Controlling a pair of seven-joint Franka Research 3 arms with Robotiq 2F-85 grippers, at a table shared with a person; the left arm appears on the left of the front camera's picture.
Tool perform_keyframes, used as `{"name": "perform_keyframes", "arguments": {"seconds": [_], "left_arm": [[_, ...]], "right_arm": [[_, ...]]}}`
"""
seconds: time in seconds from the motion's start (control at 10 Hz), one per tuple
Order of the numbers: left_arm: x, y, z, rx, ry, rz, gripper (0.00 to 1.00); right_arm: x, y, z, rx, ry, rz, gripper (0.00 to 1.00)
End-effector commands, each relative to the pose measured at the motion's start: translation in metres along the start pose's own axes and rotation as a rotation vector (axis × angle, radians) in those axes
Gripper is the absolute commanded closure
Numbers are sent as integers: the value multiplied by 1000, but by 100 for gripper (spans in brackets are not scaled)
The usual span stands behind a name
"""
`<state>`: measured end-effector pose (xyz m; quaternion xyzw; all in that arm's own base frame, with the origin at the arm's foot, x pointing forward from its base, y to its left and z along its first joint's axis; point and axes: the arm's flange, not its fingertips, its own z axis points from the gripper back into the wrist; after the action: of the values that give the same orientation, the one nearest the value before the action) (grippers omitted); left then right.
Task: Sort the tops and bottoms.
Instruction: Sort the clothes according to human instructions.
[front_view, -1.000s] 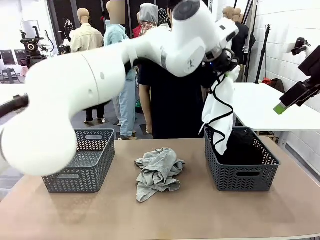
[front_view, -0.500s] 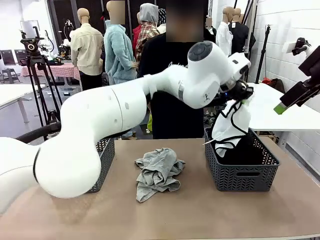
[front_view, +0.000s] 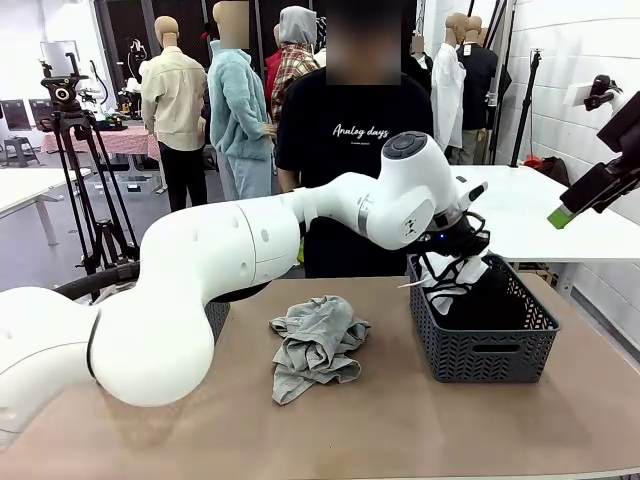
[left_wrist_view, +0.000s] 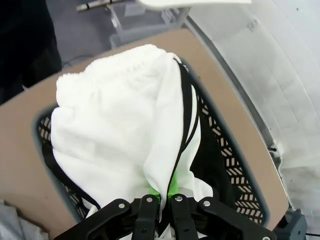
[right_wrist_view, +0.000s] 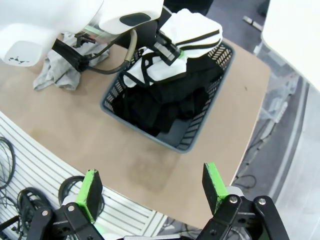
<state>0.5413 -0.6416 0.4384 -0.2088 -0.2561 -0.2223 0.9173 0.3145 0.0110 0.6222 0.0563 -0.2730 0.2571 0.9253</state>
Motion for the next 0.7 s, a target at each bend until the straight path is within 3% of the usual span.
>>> {"name": "perform_keyframes", "arguments": {"seconds": [0.0, 0.2, 0.6], "left_arm": [[24, -16, -6, -63, 88, 11, 100], [17, -18, -10, -77, 157, 26, 100], [20, -17, -3, -59, 176, 29, 23]], "right_arm": [[0, -1, 0, -11, 6, 6, 0], [0, -1, 0, -11, 6, 6, 0], [0, -1, 0, -11, 6, 6, 0]]}}
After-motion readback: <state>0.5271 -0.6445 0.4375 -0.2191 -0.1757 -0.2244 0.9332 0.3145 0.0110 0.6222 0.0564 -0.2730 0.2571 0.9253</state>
